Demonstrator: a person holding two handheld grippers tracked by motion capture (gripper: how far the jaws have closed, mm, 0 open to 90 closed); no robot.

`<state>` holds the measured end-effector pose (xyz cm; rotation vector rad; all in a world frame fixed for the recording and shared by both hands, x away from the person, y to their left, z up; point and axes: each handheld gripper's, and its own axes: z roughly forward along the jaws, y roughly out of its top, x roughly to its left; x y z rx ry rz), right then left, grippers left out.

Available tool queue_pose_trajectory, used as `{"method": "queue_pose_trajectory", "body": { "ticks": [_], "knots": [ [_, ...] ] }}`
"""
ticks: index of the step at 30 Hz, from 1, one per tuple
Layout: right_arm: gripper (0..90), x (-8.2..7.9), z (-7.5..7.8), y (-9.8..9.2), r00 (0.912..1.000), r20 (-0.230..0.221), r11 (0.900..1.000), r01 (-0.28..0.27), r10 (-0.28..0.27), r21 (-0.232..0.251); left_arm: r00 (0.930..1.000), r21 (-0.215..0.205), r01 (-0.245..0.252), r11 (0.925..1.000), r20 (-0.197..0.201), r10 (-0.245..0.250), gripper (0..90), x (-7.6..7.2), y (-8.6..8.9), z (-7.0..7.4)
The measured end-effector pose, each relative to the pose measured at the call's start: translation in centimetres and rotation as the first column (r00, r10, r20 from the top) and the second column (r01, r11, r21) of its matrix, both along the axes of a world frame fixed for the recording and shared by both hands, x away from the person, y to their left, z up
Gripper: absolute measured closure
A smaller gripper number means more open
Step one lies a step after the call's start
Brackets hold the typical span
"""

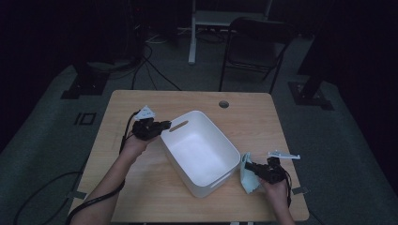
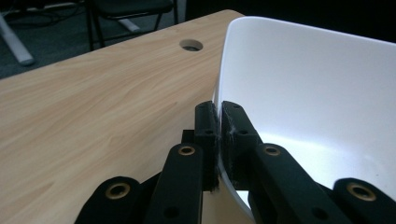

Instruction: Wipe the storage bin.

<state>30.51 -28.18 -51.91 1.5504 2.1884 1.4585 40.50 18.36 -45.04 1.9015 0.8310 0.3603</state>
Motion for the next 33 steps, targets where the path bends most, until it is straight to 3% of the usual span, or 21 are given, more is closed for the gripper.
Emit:
{"method": "queue_pose_trajectory", "body": {
  "ticks": [3, 10, 18, 25, 27, 33],
  "knots": [
    [83.5, 0.0, 0.0, 0.1, 1.0000, 0.000, 1.000, -0.004, 0.004, -0.004, 1.0000, -0.020, -0.007, 0.9998, 0.005, 0.007, 84.6, -0.7, 0.7, -0.2],
    [83.5, -0.5, 1.0, 0.4, 0.9988, 0.035, 0.999, -0.033, 0.033, -0.002, 0.9974, 0.020, -0.071, 0.9973, 0.015, 0.070, 84.9, -2.0, 1.2, -0.1],
    [83.5, -2.0, 3.0, 1.5, 0.9909, 0.093, 0.994, -0.102, 0.098, 0.039, 0.9877, 0.021, -0.153, 0.9881, 0.038, 0.152, 85.3, -2.6, 0.5, -0.4],
    [83.4, -4.0, 5.1, 2.8, 0.9757, 0.155, 0.982, -0.169, 0.154, 0.087, 0.9862, 0.014, -0.162, 0.9867, 0.039, 0.161, 85.1, -2.8, 0.5, -0.5],
    [83.4, -4.1, 5.2, 3.5, 0.9729, 0.167, 0.982, -0.173, 0.159, 0.071, 0.9864, 0.021, -0.161, 0.9867, 0.036, 0.161, 85.2, -2.9, 0.5, -0.4],
    [83.2, -3.1, 4.9, 4.3, 0.9755, 0.174, 0.990, -0.141, 0.135, 0.023, 0.9914, 0.039, -0.129, 0.9908, 0.022, 0.129, 84.2, -3.5, 1.2, -0.2]
  ]
}}
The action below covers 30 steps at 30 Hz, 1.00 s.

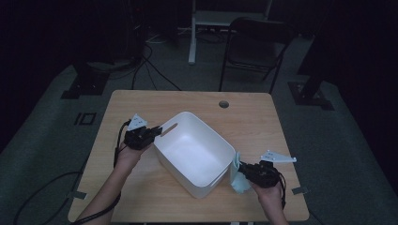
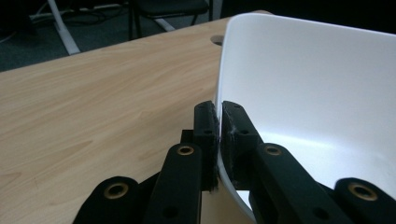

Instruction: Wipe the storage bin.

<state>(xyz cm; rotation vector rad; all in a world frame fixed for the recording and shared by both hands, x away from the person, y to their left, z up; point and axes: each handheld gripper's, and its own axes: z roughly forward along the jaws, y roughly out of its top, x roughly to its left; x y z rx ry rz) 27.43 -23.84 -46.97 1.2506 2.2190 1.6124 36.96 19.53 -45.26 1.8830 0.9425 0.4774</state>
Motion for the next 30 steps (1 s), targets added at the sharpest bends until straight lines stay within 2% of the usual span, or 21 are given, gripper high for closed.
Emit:
{"method": "queue_pose_trajectory", "body": {
  "ticks": [3, 9, 13, 15, 30],
  "knots": [
    [83.2, 0.5, 0.1, 0.2, 0.9999, 0.004, 1.000, 0.013, -0.013, -0.011, 0.9999, 0.009, 0.010, 0.9999, 0.002, -0.010, 82.7, -0.4, 0.4, 0.0],
    [83.2, 1.8, 0.2, 0.7, 0.9990, 0.014, 0.999, 0.043, -0.042, -0.029, 0.9998, 0.010, -0.003, 0.9999, 0.018, 0.003, 80.3, -1.2, 0.7, -0.1],
    [83.2, 2.3, 0.1, 0.7, 0.9981, 0.013, 0.998, 0.061, -0.061, -0.019, 0.9994, 0.012, -0.021, 0.9997, 0.027, 0.020, 80.0, -1.3, 0.6, -0.1],
    [83.2, 2.5, -0.1, 0.7, 0.9973, 0.014, 0.997, 0.072, -0.072, -0.007, 0.9990, -0.004, -0.039, 0.9992, 0.022, 0.039, 80.0, -1.4, 0.5, -0.2],
    [83.4, 3.5, -1.2, 0.7, 0.9961, -0.015, 0.996, 0.086, -0.086, -0.006, 0.9984, 0.006, -0.036, 0.9994, 0.044, 0.035, 79.5, -1.9, 0.6, -0.3]
  ]
}}
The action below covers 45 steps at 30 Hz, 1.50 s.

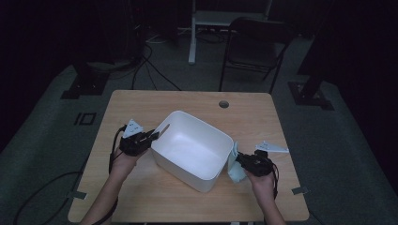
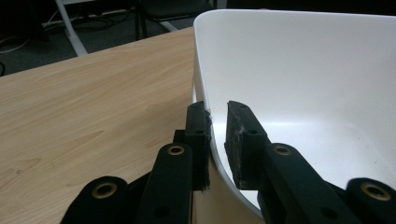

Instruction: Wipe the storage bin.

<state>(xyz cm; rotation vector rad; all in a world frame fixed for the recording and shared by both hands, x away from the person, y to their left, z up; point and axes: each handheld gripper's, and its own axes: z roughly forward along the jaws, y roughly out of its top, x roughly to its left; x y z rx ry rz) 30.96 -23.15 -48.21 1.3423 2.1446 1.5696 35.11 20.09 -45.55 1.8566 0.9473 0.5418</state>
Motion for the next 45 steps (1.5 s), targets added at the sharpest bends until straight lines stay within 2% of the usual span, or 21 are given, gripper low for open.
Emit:
{"method": "queue_pose_trajectory", "body": {
  "ticks": [10, 15, 26, 33, 38, 43, 45],
  "knots": [
    [83.4, 0.6, -1.0, -0.1, 0.9997, -0.024, 1.000, 0.009, -0.008, 0.007, 0.9996, -0.008, -0.027, 0.9996, 0.003, 0.027, 80.4, -0.2, -0.3, -0.1],
    [83.4, 1.0, -1.7, -0.2, 0.9986, -0.051, 1.000, 0.009, -0.009, 0.003, 0.9997, -0.012, -0.026, 0.9996, 0.001, 0.026, 80.0, -0.2, -0.3, -0.1],
    [83.4, 1.8, -3.6, 0.0, 0.9931, -0.117, 0.999, -0.005, 0.000, -0.041, 0.9997, -0.018, -0.026, 0.9995, -0.001, 0.026, 79.4, -0.2, -0.3, -0.1],
    [83.1, 2.2, -4.7, 0.0, 0.9879, -0.153, 0.996, -0.040, 0.027, -0.078, 0.9997, -0.029, -0.024, 0.9993, -0.003, 0.024, 78.8, -0.1, -0.2, -0.2],
    [82.9, 2.3, -4.9, 0.0, 0.9822, -0.185, 0.997, -0.043, 0.030, -0.067, 0.9986, -0.047, -0.052, 0.9976, -0.008, 0.052, 79.0, -0.2, -0.3, -0.3],
    [82.9, 1.1, -3.9, -0.4, 0.9854, -0.161, 0.998, -0.059, 0.058, -0.006, 0.9975, -0.045, -0.071, 0.9964, -0.009, 0.071, 79.0, -0.3, -0.5, -0.3],
    [82.8, 0.5, -3.5, -0.2, 0.9868, -0.144, 0.997, -0.075, 0.074, -0.003, 0.9980, -0.032, -0.063, 0.9975, -0.004, 0.063, 79.0, -0.3, -0.6, -0.3]
  ]
}}
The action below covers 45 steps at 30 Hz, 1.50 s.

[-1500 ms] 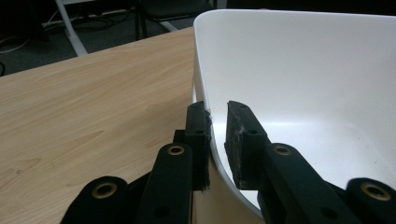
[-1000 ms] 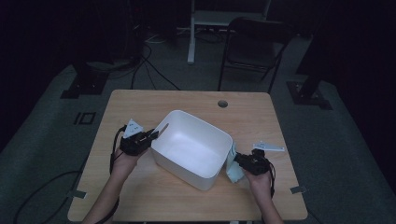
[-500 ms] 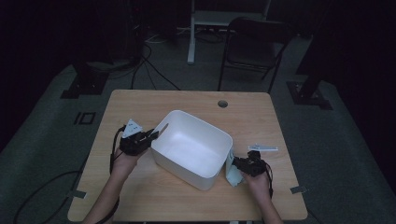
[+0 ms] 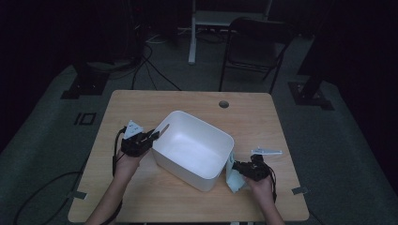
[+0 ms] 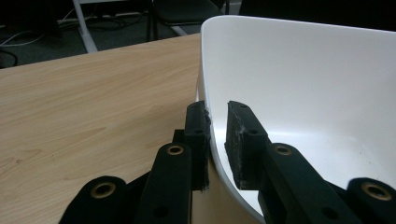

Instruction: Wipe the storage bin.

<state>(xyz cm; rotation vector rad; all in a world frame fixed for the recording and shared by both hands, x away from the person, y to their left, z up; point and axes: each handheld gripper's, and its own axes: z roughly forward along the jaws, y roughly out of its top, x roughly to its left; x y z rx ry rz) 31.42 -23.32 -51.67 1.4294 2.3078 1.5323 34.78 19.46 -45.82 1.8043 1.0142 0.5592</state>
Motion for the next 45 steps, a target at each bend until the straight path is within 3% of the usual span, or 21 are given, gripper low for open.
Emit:
{"method": "queue_pose_trajectory", "body": {
  "ticks": [3, 6, 10, 14, 18, 20, 29, 39, 43, 45],
  "knots": [
    [82.9, -0.3, 0.0, 0.7, 0.9998, 0.018, 0.999, 0.009, -0.009, -0.043, 1.0000, 0.007, 0.004, 1.0000, -0.001, -0.004, 79.0, 0.0, 0.0, 0.0],
    [82.9, 0.1, -0.7, 0.8, 0.9999, -0.011, 0.999, 0.008, -0.009, -0.042, 1.0000, 0.011, 0.008, 0.9999, -0.003, -0.008, 78.6, 0.0, 0.0, 0.0],
    [82.9, 0.6, -2.0, 1.3, 0.9983, -0.057, 0.996, 0.006, -0.011, -0.090, 0.9999, -0.001, 0.007, 1.0000, -0.008, -0.007, 77.6, 0.1, 0.1, 0.0],
    [82.9, 0.6, -1.8, 1.1, 0.9983, -0.058, 0.997, 0.000, -0.004, -0.079, 1.0000, 0.001, -0.002, 1.0000, -0.006, 0.002, 77.5, 0.1, 0.0, 0.0],
    [82.7, -0.7, -0.1, 1.0, 0.9999, 0.007, 0.999, -0.015, 0.015, -0.030, 1.0000, -0.002, -0.001, 1.0000, -0.008, 0.001, 77.5, 0.1, 0.0, 0.0],
    [82.7, -0.8, 0.0, 1.3, 0.9996, 0.025, 0.998, -0.015, 0.016, -0.062, 1.0000, 0.001, 0.000, 1.0000, -0.009, 0.000, 77.6, 0.1, 0.0, 0.0],
    [82.5, 0.1, -1.8, 1.5, 0.9996, -0.022, 0.997, -0.017, 0.016, -0.078, 0.9999, 0.003, -0.004, 1.0000, -0.010, 0.004, 76.7, 0.1, 0.0, 0.0],
    [63.8, 0.0, -1.9, 1.5, 0.9996, 0.027, 0.990, 0.016, -0.012, -0.139, 0.9999, 0.002, -0.001, 1.0000, -0.012, 0.001, 76.0, 0.1, 0.0, 0.0],
    [56.4, 0.2, -1.9, 1.4, 0.9995, 0.030, 0.988, -0.003, 0.008, -0.157, 0.9999, 0.000, 0.001, 1.0000, -0.012, -0.001, 76.1, 0.1, 0.0, -0.1],
    [56.4, 0.3, -2.0, 1.1, 0.9995, 0.014, 0.990, -0.027, 0.029, -0.141, 0.9999, -0.001, 0.007, 1.0000, -0.015, -0.007, 74.8, 0.1, 0.0, -0.1]
  ]
}}
